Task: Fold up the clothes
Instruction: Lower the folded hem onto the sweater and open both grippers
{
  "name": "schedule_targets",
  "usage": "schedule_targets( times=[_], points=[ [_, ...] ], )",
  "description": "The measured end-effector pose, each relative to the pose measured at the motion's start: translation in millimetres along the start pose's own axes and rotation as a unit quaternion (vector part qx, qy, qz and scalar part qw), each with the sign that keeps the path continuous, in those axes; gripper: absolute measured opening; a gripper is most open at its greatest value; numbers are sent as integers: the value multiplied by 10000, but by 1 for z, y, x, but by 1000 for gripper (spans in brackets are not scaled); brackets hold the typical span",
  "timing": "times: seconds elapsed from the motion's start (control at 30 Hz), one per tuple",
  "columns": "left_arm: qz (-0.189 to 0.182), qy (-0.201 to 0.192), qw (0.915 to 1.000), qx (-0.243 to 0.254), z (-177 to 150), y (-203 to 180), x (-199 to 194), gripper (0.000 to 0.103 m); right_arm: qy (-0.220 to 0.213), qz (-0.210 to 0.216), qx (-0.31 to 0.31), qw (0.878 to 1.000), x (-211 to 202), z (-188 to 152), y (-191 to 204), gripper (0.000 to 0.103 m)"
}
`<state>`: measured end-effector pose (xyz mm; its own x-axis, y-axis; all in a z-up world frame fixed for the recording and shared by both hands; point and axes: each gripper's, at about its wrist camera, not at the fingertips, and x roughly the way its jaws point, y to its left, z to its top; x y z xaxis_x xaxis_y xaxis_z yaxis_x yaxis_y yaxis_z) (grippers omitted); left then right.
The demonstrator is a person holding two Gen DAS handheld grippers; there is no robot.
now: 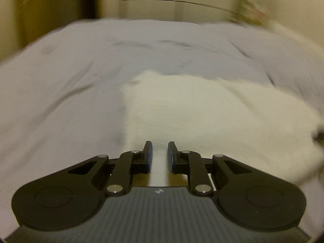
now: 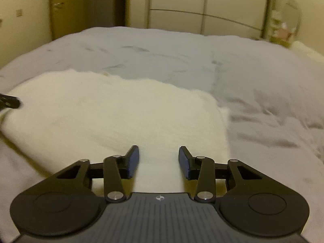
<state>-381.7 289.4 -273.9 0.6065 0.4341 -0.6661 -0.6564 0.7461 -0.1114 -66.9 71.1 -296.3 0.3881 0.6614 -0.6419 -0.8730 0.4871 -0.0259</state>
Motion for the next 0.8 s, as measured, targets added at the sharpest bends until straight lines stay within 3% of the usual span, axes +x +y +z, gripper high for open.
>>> schedule_targets(
  times=[0.03,0.07,0.1,0.17,0.23,0.37,0.43,0.53,0.6,0.7,0.8],
  points=[
    [63,34,9996,-285,3,7,0,3,-4,-42,162,9999,2,-2,-8,31],
    [190,37,9992,-356,8,10,-2,3,48,-104,382,9992,-1,1,-16,24],
    [285,21,9991,-320,14,10,-5,2,100,-167,602,9980,-4,4,-25,8],
    [196,-150,9995,-176,25,6,-19,3,139,-249,953,9950,-10,13,-40,10],
    [-44,-303,9994,179,39,-13,-28,3,-66,-102,924,9956,-14,31,-45,21],
    [-749,-142,9923,975,64,-71,-9,6,-71,962,640,9933,8,73,-16,22],
    [-880,20,9864,1387,68,-103,16,6,82,1404,395,9893,30,88,8,20],
    [-1025,362,9818,1556,70,-127,59,6,435,1809,80,9825,70,101,43,21],
    [-870,516,9805,1686,71,-135,87,6,663,1796,23,9815,101,105,51,21],
    [-214,711,9805,1822,74,-122,134,8,915,1152,-237,9888,139,107,43,19],
    [-79,737,9890,1283,83,-83,148,3,1077,825,44,9907,160,105,6,0]
  ],
)
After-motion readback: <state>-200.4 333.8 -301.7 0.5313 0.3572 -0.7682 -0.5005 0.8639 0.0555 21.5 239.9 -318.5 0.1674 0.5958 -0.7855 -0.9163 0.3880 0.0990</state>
